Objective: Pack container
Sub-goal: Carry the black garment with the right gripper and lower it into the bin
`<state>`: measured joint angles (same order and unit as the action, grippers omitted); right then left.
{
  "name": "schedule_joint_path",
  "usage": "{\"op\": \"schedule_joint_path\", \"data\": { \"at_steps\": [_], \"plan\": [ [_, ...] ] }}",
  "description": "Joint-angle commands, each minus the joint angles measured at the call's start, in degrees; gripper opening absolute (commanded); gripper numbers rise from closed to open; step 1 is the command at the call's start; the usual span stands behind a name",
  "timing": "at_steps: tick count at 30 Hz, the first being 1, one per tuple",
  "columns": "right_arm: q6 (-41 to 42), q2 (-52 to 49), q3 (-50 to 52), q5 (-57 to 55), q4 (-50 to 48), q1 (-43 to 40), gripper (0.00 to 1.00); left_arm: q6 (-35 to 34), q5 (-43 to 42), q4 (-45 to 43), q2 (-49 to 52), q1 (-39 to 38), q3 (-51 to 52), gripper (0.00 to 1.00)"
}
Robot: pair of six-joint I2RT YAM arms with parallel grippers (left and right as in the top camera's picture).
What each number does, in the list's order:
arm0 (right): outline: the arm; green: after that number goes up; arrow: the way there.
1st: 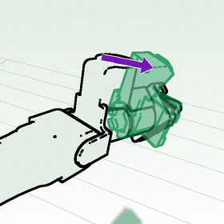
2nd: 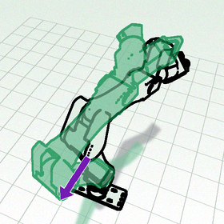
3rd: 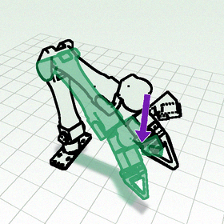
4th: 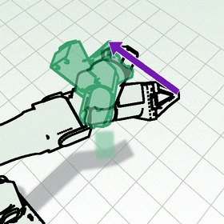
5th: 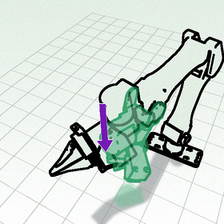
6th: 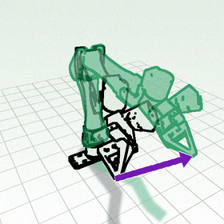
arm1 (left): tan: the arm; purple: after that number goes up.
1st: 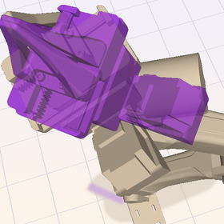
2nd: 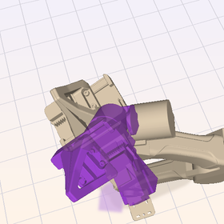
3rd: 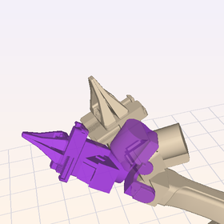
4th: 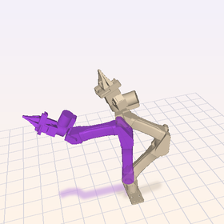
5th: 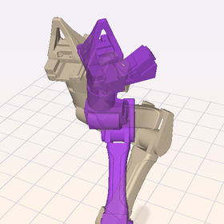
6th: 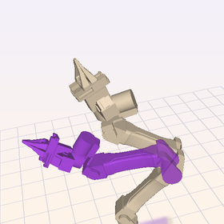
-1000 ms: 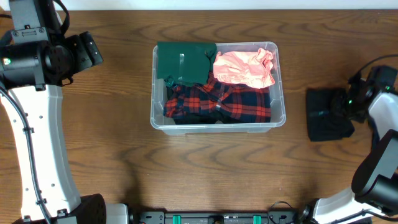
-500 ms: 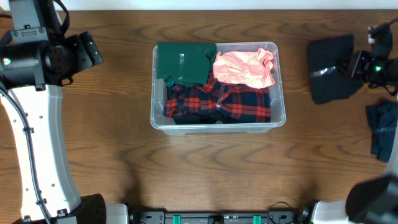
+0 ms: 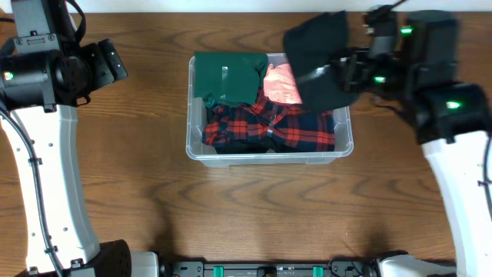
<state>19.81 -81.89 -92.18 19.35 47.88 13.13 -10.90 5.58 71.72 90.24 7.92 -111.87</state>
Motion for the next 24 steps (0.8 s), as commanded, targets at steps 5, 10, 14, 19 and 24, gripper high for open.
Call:
{"op": "schedule_joint_path", "data": {
  "at_steps": [5,10,14,19,24],
  "plan": [
    [27.5,-8.13,-0.81,-8.68,-4.31,12.63,0.01,0.09,0.66,0.07,0.37,0.15,0.33,0.98],
    [35.45,-13.84,-0.81,-8.85,-10.14,18.84,0.01,0.09,0.66,0.07,0.37,0.15,0.35,0.98],
    [40.7,-16.96,-0.81,-10.64,-13.07,22.56,0.01,0.09,0.66,0.07,0.37,0.15,0.33,0.98],
    [44.87,-19.87,-0.81,-13.6,-14.12,25.51,0.01,0.09,0.66,0.07,0.37,0.15,0.33,0.98],
    [46.53,-22.03,-0.79,-15.98,-13.22,27.82,0.01,0.09,0.66,0.07,0.37,0.15,0.33,0.98]
  ]
}}
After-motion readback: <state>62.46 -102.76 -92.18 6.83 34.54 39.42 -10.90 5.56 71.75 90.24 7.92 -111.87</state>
